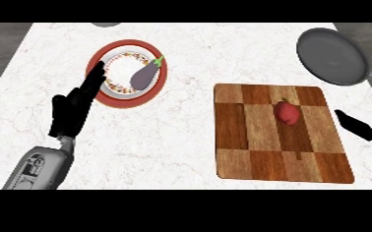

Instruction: Pick the bell pepper from the cutting board and place it in the pan

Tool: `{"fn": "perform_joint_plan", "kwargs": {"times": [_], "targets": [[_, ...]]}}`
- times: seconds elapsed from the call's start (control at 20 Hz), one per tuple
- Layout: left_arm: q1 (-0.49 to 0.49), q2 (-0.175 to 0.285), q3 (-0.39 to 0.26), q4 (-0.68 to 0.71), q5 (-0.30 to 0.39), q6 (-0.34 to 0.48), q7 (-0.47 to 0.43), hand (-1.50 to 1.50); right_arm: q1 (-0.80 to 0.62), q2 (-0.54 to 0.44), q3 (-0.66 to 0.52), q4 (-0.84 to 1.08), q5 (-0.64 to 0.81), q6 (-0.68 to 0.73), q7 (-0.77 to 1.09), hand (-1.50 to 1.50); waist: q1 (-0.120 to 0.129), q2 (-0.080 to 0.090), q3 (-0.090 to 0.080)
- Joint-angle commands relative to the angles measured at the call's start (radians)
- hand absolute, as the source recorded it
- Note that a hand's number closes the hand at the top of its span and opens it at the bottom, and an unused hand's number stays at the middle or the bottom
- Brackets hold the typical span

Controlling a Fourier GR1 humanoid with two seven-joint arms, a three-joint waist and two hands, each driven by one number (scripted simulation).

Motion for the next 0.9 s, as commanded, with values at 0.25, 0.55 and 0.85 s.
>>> {"fn": "perform_joint_plan", "kwargs": {"times": [0.25, 0.55, 0.85], "targets": [[0.043, 0.006, -0.044, -0.09, -0.005, -0.046, 0.042, 0.0, 0.0, -0.001, 0.229, -0.022, 0.315, -0.047, 0.557, -1.5, 0.042, -0.013, 0.0], [0.024, -0.005, -0.066, -0.115, -0.029, -0.038, 0.057, 0.0, -0.184, -0.064, 0.3, -0.036, 0.332, 0.333, 0.879, -1.5, 0.068, -0.008, 0.0], [0.032, 0.0, -0.047, -0.124, 0.006, -0.06, 0.087, 0.0, -0.314, -0.056, 0.285, -0.06, 0.103, 0.663, 1.04, -1.5, 0.067, -0.006, 0.003]]}}
